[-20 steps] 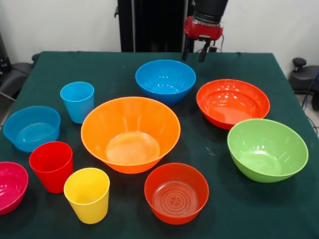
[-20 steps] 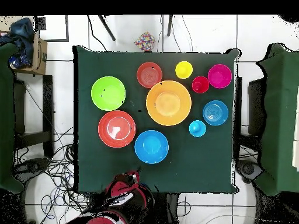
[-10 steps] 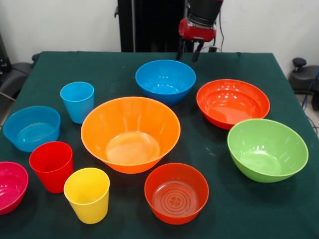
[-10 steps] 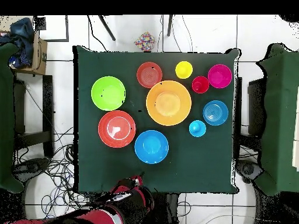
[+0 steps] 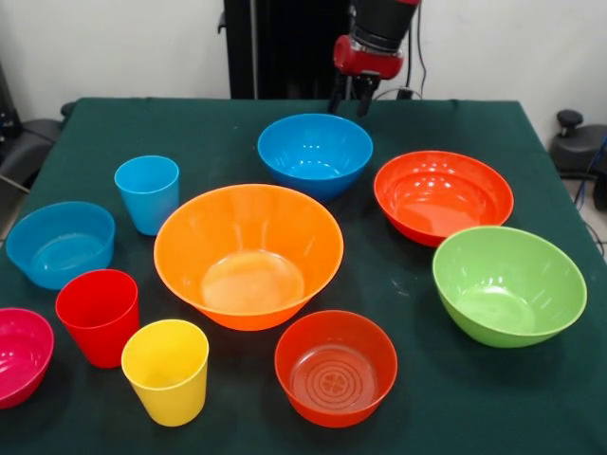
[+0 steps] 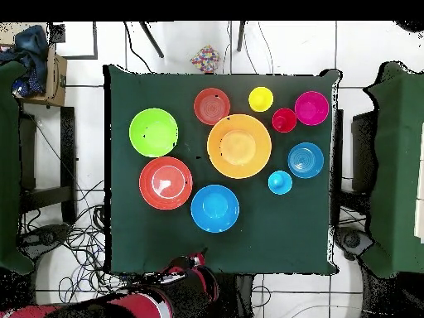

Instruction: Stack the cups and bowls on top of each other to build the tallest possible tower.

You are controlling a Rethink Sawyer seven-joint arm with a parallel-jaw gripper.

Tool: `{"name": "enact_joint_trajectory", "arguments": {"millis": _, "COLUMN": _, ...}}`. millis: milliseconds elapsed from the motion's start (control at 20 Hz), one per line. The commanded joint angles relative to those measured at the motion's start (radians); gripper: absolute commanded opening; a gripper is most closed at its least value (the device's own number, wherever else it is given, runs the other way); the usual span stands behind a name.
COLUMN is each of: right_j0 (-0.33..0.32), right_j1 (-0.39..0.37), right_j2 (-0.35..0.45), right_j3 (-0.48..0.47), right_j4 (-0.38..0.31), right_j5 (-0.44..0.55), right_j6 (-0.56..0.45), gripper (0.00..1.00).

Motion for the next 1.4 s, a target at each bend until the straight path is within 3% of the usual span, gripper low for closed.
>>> {"name": "enact_joint_trajectory", "arguments": {"millis": 50, "right_j0": 0.008, "right_j1": 0.024, "right_j2": 0.061, "right_j3": -0.107, "right_j4": 0.017, "right_j5": -0.049, "right_j6": 0.122, "gripper": 1.00}}
{"name": "enact_joint_trajectory", "arguments": {"millis": 700, "right_j0": -0.168, "right_j1": -0.208, "right_j2": 0.192, "right_j3": -0.020, "right_j4": -0.109, "right_j5": 0.093, "right_j6": 0.108, "gripper": 1.00}}
{"name": "enact_joint_trajectory", "arguments": {"millis": 1400, "right_j0": -0.266, "right_j1": -0.271, "right_j2": 0.264, "right_j3": 0.018, "right_j4": -0.152, "right_j5": 0.135, "right_j6": 0.103, "gripper": 1.00}}
